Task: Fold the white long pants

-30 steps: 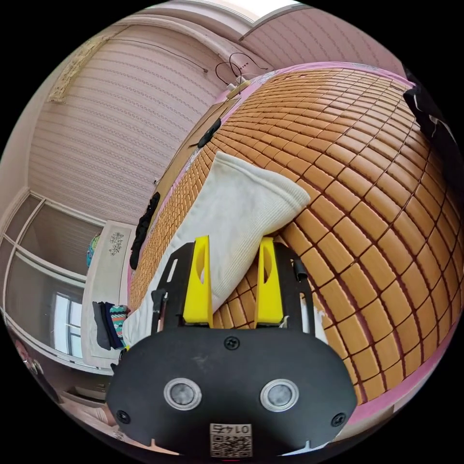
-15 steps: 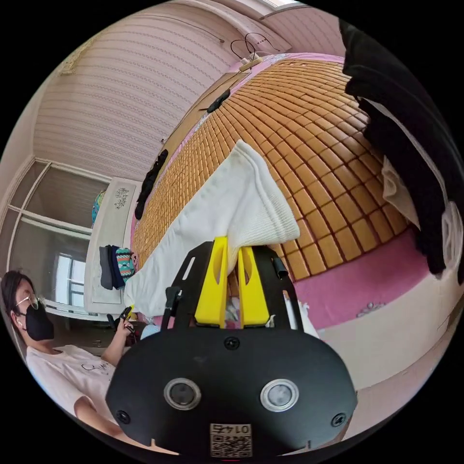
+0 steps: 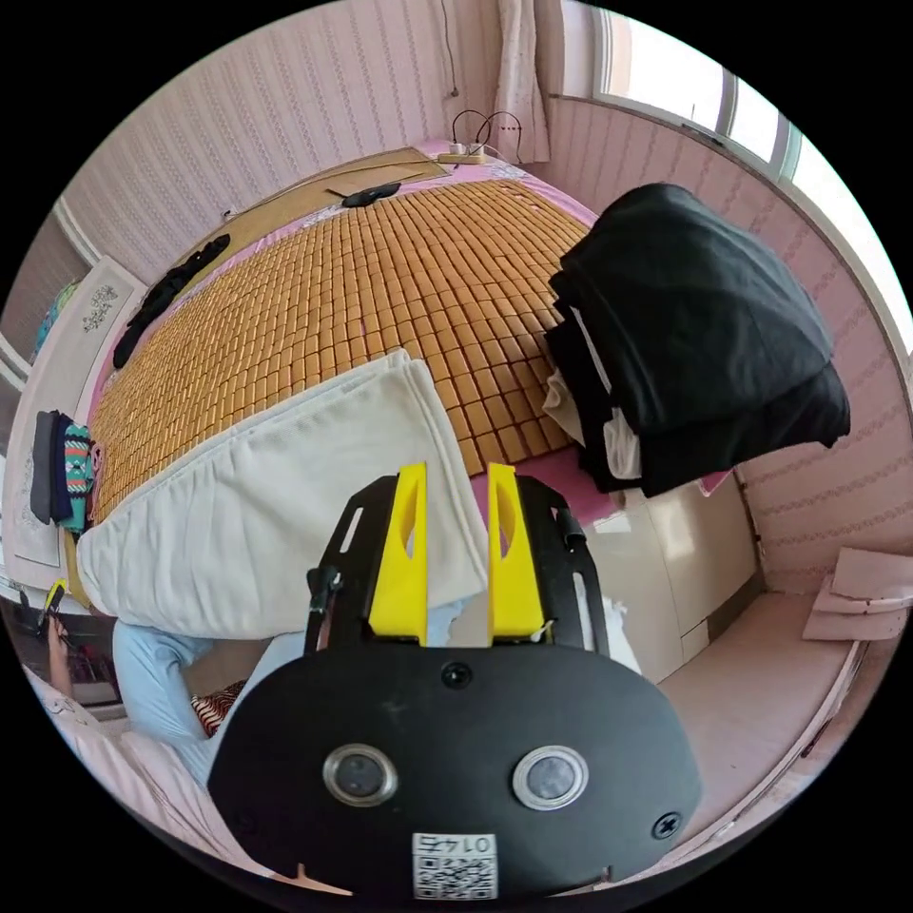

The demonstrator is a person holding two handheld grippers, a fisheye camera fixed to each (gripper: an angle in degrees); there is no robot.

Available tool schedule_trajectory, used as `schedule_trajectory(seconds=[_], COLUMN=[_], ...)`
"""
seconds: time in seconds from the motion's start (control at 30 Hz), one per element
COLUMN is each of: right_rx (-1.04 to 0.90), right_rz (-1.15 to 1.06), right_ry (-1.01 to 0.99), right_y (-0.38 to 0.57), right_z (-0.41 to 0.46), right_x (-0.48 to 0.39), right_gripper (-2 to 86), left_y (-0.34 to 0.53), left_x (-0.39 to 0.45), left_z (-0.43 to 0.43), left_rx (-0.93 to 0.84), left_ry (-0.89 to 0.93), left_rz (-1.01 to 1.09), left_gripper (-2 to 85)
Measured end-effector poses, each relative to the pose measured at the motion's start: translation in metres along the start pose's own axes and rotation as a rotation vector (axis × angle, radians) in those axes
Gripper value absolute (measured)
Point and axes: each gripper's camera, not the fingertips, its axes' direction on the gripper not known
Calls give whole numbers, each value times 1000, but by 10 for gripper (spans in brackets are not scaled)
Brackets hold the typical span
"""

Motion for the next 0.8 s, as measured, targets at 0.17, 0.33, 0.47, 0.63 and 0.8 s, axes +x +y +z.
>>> schedule_trajectory(seconds=[0.17, 0.33, 0.47, 0.63, 0.8], right_rx=[-35, -145, -51, 63, 1], right_rz=[-17, 15, -49, -85, -128], right_ry=[46, -53, -59, -90, -127], right_y=[-60, -83, -66, -45, -78], right_z=[56, 88, 51, -10, -5], right_x=[-27, -12, -9, 6, 12], right_gripper=[127, 66, 37, 28, 33], left_y=[-79, -136, -149, -144, -152], left_x=[128, 199, 195, 178, 168], left_z=[56, 145, 132, 69, 40], left_rx=[72, -209, -212, -86, -33], left_ry=[191, 248, 316, 358, 309], left_rz=[392, 461, 445, 405, 409], left_gripper=[141, 133, 31, 0, 3])
